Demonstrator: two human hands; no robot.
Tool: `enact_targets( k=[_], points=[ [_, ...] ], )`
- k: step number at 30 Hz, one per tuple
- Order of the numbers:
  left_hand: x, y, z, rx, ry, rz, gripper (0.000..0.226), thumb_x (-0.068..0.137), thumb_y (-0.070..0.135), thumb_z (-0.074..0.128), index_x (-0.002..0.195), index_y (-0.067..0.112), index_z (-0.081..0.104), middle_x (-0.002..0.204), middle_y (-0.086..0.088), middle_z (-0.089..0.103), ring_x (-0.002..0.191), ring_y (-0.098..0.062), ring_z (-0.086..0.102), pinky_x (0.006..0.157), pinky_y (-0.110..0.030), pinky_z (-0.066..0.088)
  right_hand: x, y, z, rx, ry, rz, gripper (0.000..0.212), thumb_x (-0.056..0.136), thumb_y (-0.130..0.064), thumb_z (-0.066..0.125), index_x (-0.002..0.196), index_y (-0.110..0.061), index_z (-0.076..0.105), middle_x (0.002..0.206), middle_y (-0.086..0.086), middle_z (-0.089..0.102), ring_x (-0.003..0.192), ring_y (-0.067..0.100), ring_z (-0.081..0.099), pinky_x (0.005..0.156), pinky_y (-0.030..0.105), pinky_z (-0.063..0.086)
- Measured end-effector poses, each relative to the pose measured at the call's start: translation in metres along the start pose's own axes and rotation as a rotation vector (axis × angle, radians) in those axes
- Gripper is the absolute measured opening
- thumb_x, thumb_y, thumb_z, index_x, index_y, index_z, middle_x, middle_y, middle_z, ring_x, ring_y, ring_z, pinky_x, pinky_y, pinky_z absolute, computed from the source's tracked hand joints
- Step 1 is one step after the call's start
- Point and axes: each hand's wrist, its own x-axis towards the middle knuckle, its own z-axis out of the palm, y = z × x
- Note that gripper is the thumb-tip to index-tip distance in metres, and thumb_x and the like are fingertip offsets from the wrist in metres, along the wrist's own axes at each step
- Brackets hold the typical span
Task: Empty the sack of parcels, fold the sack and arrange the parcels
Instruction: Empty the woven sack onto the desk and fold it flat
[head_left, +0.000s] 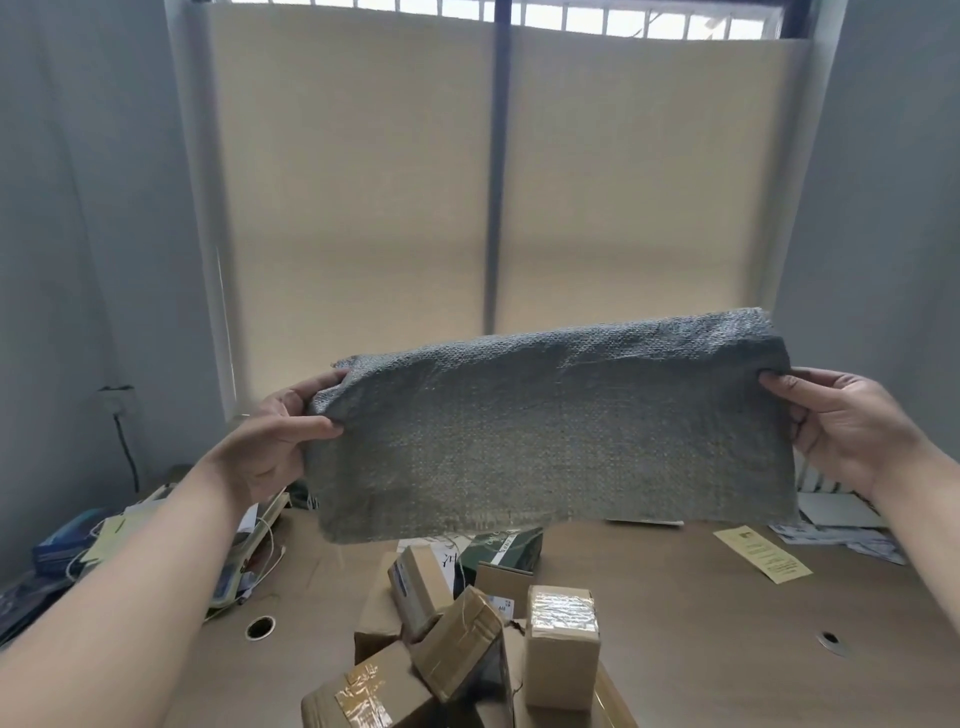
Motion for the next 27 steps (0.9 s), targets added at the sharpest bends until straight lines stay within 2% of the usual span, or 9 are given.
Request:
enact_targets(
  k=[2,6,11,15,17,19,21,24,27],
  points=[
    [-0.001,0.001,0.000,0.009,0.002,-0.003,0.066,0.064,-0.008,0.066,0.123,0.021,0.068,0.114,-0.004,0.072,0.094,-0.020,0.073,0.077,-0.041,0.061,0.002,0.000,0.001,-0.013,0.023,-0.011,0.044,0.061,-0.012,0.081,0.101,-0.001,0.067,0.087,0.004,0.078,0.071,0.014,0.074,0.073,0.029,0.062],
    [0.005,0.002,0.002,-0.006,0.037,0.032,0.059,0.064,-0.010,0.065,0.112,0.022,0.076,0.109,-0.006,0.074,0.089,-0.021,0.073,0.081,-0.043,0.061,0.002,0.004,0.001,-0.065,0.015,-0.037,0.048,0.052,-0.019,0.086,0.095,-0.006,0.068,0.102,0.005,0.074,0.074,0.014,0.075,0.067,0.028,0.063],
    [0.011,0.000,0.002,-0.007,0.067,0.096,0.072,0.079,-0.021,0.058,0.134,0.027,0.062,0.112,-0.003,0.074,0.092,-0.019,0.072,0.078,-0.036,0.062,-0.002,0.004,0.006,-0.119,-0.064,-0.022,0.071,0.055,-0.013,0.084,0.120,-0.007,0.055,0.123,0.016,0.066,0.089,0.017,0.074,0.072,0.031,0.063],
    [0.012,0.000,-0.001,0.004,0.056,0.078,0.082,0.066,-0.011,0.066,0.134,0.034,0.059,0.107,-0.005,0.075,0.091,-0.020,0.073,0.071,-0.034,0.062,-0.004,0.002,0.008,-0.303,-0.153,0.106,0.142,0.024,-0.025,0.104,0.148,-0.028,0.035,0.120,0.021,0.068,0.100,0.030,0.072,0.080,0.041,0.062],
    [0.013,0.002,-0.004,0.016,0.056,0.065,0.082,0.065,-0.010,0.067,0.133,0.034,0.059,0.103,-0.008,0.074,0.088,-0.021,0.073,0.068,-0.034,0.062,-0.003,0.003,0.009,-0.399,-0.180,0.146,0.154,0.020,-0.028,0.103,0.152,-0.040,0.025,0.111,0.023,0.070,0.098,0.032,0.073,0.078,0.042,0.062],
    [0.013,0.004,-0.007,0.050,0.050,0.054,0.083,0.065,-0.014,0.069,0.132,0.034,0.060,0.099,-0.011,0.073,0.086,-0.024,0.072,0.068,-0.036,0.063,-0.005,0.002,0.010,-0.417,-0.189,0.140,0.131,0.048,-0.016,0.096,0.153,-0.044,0.021,0.091,0.022,0.074,0.085,0.030,0.074,0.068,0.037,0.063],
    [0.012,0.005,-0.009,0.094,0.044,0.037,0.076,0.072,-0.016,0.070,0.129,0.034,0.061,0.096,-0.012,0.073,0.084,-0.025,0.072,0.069,-0.039,0.063,-0.007,0.003,0.011,-0.393,-0.206,0.103,0.094,0.066,-0.013,0.085,0.145,-0.039,0.041,0.090,0.024,0.074,0.079,0.027,0.073,0.065,0.033,0.063],
    [0.011,0.004,-0.007,0.137,0.053,0.040,0.051,0.088,-0.011,0.060,0.122,0.028,0.066,0.095,-0.010,0.075,0.086,-0.024,0.072,0.074,-0.038,0.063,-0.004,0.008,0.005,-0.414,-0.238,0.039,0.081,0.036,-0.054,0.097,0.104,-0.017,0.073,0.097,0.016,0.074,0.077,0.016,0.071,0.063,0.023,0.059],
    [0.012,0.002,-0.006,0.200,0.113,0.074,0.040,0.089,-0.010,0.061,0.115,0.020,0.070,0.098,-0.006,0.077,0.091,-0.021,0.070,0.076,-0.031,0.061,0.003,0.011,-0.001,-0.397,-0.206,0.019,0.082,0.029,-0.048,0.100,0.097,-0.010,0.075,0.094,0.009,0.074,0.082,0.014,0.070,0.066,0.019,0.058]
  ],
)
